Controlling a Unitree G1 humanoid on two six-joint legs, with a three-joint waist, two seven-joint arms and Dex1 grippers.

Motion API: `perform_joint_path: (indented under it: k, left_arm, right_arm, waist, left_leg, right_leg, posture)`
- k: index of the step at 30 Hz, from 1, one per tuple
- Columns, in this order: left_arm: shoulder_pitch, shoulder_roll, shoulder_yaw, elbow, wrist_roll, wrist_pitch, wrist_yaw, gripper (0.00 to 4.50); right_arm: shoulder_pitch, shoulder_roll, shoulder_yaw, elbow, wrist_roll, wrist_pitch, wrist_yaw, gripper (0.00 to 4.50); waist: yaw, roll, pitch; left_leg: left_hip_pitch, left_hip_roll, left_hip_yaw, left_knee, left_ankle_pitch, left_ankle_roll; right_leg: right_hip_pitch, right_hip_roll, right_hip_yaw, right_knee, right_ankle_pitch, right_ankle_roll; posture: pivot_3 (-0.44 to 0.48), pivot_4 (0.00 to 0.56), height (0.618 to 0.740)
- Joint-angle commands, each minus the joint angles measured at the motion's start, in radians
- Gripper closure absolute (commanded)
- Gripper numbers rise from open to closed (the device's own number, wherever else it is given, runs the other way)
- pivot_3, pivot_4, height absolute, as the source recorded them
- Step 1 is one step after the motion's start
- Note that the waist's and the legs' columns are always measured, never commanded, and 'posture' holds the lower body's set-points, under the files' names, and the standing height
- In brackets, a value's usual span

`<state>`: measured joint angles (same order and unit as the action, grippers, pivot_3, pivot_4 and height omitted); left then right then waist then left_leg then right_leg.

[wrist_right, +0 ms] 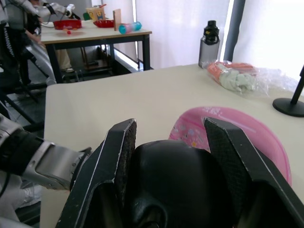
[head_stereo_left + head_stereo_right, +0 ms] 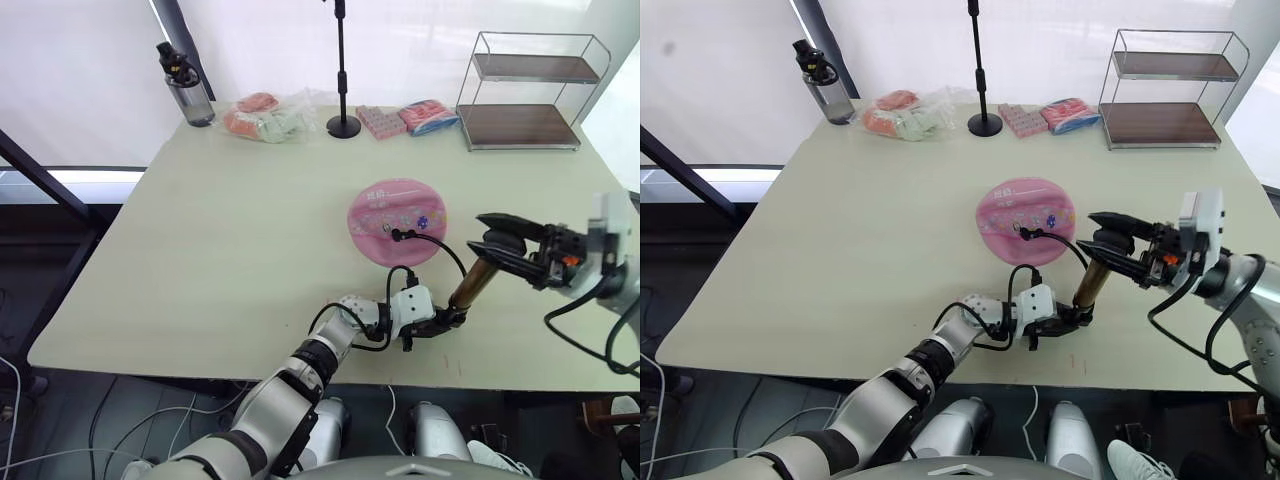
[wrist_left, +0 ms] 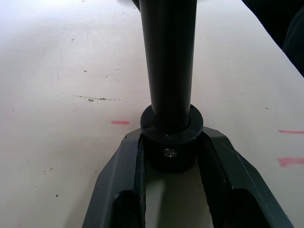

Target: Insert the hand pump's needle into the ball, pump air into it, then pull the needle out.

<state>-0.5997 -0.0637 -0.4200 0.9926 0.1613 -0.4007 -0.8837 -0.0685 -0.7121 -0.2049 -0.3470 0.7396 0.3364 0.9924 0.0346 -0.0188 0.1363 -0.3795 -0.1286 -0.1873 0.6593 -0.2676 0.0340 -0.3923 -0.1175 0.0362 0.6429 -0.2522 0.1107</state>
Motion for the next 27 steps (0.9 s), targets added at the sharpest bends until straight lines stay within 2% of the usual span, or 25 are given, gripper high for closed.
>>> perform_joint_path:
  k: [1,5,9,16,22,27]
  left_arm:
    - [0.048,0.021,0.004,0.058,0.010,0.035,-0.015,3.41]
    - [0.047,0.019,0.010,0.058,0.016,0.036,-0.018,3.41]
    - [0.047,0.017,0.015,0.058,0.016,0.041,-0.023,3.41]
    - [0.047,0.017,0.019,0.058,0.019,0.031,-0.018,3.41]
    - [0.048,0.019,0.017,0.060,0.021,0.031,-0.019,3.41]
    - [0.048,0.018,0.018,0.061,0.021,0.028,-0.026,3.41]
  right_arm:
    - [0.063,0.050,0.107,0.107,-0.150,-0.083,0.013,2.59]
    - [0.076,0.097,0.154,0.172,-0.216,-0.158,0.012,2.59]
    - [0.076,0.109,0.169,0.186,-0.237,-0.196,0.017,2.59]
    - [0.001,0.055,0.060,0.057,-0.082,-0.089,-0.004,2.59]
    - [-0.129,-0.055,-0.090,-0.031,0.099,0.067,-0.040,2.59]
    - [-0.212,-0.140,-0.182,-0.050,0.226,0.186,-0.065,2.59]
  waist:
    - [-0.001,-0.002,-0.003]
    - [-0.011,0.001,-0.007]
    - [-0.018,-0.001,-0.013]
    - [-0.018,0.000,-0.012]
    - [-0.016,0.006,-0.008]
    - [-0.014,0.005,-0.006]
  left_leg:
    - [0.000,0.000,0.000,0.000,0.000,0.000]
    - [0.001,0.000,0.000,-0.002,0.000,0.000]
    - [0.003,0.000,0.000,-0.004,0.000,0.000]
    - [0.004,0.000,0.000,-0.004,0.000,0.000]
    - [-0.001,-0.001,0.000,-0.004,0.000,0.000]
    - [-0.002,-0.001,0.000,-0.005,0.000,0.000]
  right_leg:
    - [0.000,0.000,0.000,0.000,0.000,0.000]
    - [0.000,0.001,0.001,0.000,0.000,0.000]
    - [0.001,0.001,0.001,0.000,0.000,0.000]
    - [0.002,0.001,0.001,-0.001,0.000,0.000]
    - [-0.001,-0.001,0.001,-0.001,0.000,-0.001]
    - [-0.001,-0.002,0.001,-0.001,0.000,-0.001]
  posture:
    - [0.000,0.150,0.736]
    - [0.000,0.150,0.736]
    - [0.000,0.150,0.736]
    - [0.000,0.150,0.736]
    - [0.000,0.150,0.736]
    - [0.000,0.150,0.736]
